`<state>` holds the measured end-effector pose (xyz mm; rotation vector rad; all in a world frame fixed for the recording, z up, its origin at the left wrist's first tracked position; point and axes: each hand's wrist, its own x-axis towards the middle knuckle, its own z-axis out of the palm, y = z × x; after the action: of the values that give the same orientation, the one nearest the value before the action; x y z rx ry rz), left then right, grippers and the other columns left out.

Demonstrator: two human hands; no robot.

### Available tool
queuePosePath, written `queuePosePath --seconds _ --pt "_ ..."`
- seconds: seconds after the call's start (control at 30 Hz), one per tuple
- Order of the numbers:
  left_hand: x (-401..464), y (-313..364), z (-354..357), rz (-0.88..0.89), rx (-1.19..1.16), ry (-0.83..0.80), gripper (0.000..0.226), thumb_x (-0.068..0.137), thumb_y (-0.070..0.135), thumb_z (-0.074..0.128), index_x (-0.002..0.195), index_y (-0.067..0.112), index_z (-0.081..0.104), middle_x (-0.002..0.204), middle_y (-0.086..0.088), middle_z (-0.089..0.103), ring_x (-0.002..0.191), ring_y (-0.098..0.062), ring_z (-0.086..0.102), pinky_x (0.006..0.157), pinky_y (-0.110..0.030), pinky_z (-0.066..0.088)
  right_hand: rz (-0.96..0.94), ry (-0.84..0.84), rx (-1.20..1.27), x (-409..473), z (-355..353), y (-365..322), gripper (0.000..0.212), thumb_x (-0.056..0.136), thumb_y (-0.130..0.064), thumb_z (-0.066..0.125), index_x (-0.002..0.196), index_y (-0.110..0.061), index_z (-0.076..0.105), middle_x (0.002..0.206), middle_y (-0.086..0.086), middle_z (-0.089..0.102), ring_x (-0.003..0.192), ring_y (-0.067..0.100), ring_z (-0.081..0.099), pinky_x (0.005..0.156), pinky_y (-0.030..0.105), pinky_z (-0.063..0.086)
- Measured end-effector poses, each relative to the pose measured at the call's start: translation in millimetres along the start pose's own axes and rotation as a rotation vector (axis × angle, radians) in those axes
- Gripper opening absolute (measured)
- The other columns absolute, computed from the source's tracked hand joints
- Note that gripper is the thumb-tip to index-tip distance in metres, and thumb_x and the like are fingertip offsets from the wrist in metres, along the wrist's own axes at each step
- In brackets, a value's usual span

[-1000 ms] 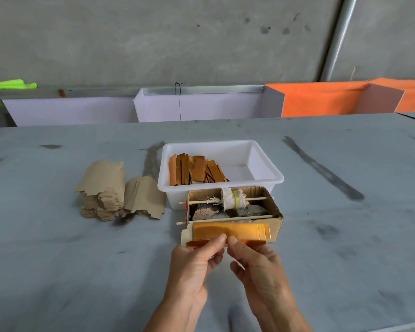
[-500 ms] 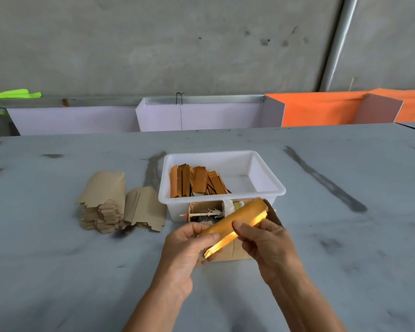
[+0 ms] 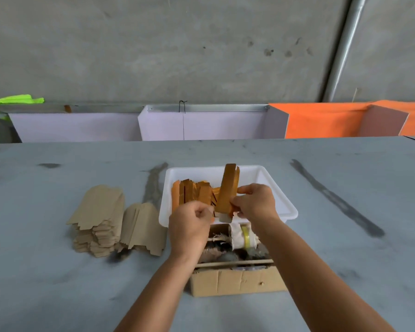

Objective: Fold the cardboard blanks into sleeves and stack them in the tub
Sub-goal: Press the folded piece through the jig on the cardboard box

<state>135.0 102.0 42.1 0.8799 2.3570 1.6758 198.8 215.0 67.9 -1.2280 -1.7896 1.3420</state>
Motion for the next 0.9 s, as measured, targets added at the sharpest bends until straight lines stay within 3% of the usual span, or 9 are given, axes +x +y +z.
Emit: queuePosePath --seconds 0.1,0.2,0.3,0.43,0.6,0.67,0.73,0.83,0.9 --pt "24.3 -4.1 2.8 0.215 0.346 0.069 0.017 0.093 0.015 0.055 0.081 0.018 0.066 0.083 0.008 0.064 0.077 -0.007 0.056 0.062 -0.015 0.041 0.027 0.05 -0.178 43.3 6.9 -2.8 0.009 0.079 0.005 0.06 0.082 -0.001 0.066 0.083 0.018 0.07 0.071 0.027 0.069 0.071 0.04 0.06" --pt "44.4 -14.4 12.1 0.287 0.524 -0.02 0.025 0.096 0.016 0.049 0.075 0.018 0.061 0.089 0.005 0.06 0.085 -0.01 0.054 0.071 -0.021 0.045 0.054 0.024 -0.361 71.9 20.3 3.5 0.007 0.081 -0.001 0.058 0.084 0.0 0.064 0.067 0.011 0.065 0.057 0.022 0.065 0.056 0.028 0.057" --pt "56.1 -22.3 24.0 0.248 0.616 -0.128 0.028 0.099 0.028 0.045 0.089 0.013 0.066 0.094 0.002 0.059 0.083 -0.012 0.056 0.077 -0.027 0.05 0.054 0.011 -0.436 89.7 35.9 9.5 0.011 0.084 -0.007 0.054 0.073 -0.006 0.054 0.056 0.005 0.053 0.049 0.018 0.056 0.046 0.022 0.047" --pt "64.8 -25.4 34.6 0.099 0.655 -0.237 0.038 0.1 0.037 0.038 0.072 0.016 0.053 0.072 0.004 0.048 0.062 -0.01 0.047 0.06 -0.026 0.039 0.096 -0.065 -0.383 101.5 53.5 17.2 0.024 0.079 0.001 0.051 0.057 -0.007 0.044 0.047 0.006 0.046 0.035 0.017 0.045 0.033 0.015 0.034" --pt "70.2 -21.6 38.3 0.036 0.625 -0.276 0.04 0.101 0.036 0.037 0.071 0.014 0.051 0.07 0.003 0.047 0.062 -0.013 0.046 0.057 -0.025 0.032 -0.028 -0.12 -0.594 101.8 65.8 21.9 0.021 0.084 -0.001 0.046 0.064 -0.007 0.046 0.063 0.007 0.051 0.056 0.02 0.052 0.046 0.022 0.039" --pt "67.3 -19.8 36.2 0.092 0.568 -0.231 0.036 0.101 0.03 0.037 0.081 0.011 0.059 0.081 -0.001 0.055 0.073 -0.015 0.051 0.064 -0.026 0.038 -0.132 -0.083 -0.696 96.4 65.7 18.5 0.017 0.088 -0.007 0.045 0.071 -0.008 0.049 0.072 0.006 0.053 0.068 0.024 0.053 0.055 0.025 0.038" --pt "61.7 -19.9 29.5 0.149 0.459 -0.113 0.032 0.101 0.024 0.037 0.088 0.009 0.062 0.092 -0.002 0.058 0.085 -0.016 0.053 0.071 -0.023 0.038 -0.222 -0.056 -0.684 83.3 66.0 9.9 0.016 0.087 -0.008 0.046 0.073 -0.008 0.053 0.068 0.004 0.052 0.067 0.024 0.05 0.05 0.022 0.034" --pt "55.5 -21.0 5.6 0.186 0.364 0.118 0.026 0.099 0.018 0.039 0.094 0.009 0.063 0.092 -0.001 0.058 0.089 -0.018 0.054 0.067 -0.019 0.028 -0.402 -0.104 -0.545 46.2 73.0 -13.7 0.025 0.085 -0.004 0.047 0.06 -0.008 0.05 0.054 0.001 0.046 0.055 0.021 0.042 0.042 0.02 0.029" --pt "53.3 -23.6 -15.4 0.155 0.334 0.249 0.025 0.097 0.015 0.042 0.102 0.008 0.066 0.097 -0.007 0.065 0.092 -0.024 0.057 0.067 -0.021 0.028 -0.573 -0.198 -0.557 16.1 83.1 -28.6 0.023 0.087 -0.006 0.047 0.067 -0.007 0.058 0.062 0.005 0.057 0.06 0.021 0.046 0.053 0.025 0.037"
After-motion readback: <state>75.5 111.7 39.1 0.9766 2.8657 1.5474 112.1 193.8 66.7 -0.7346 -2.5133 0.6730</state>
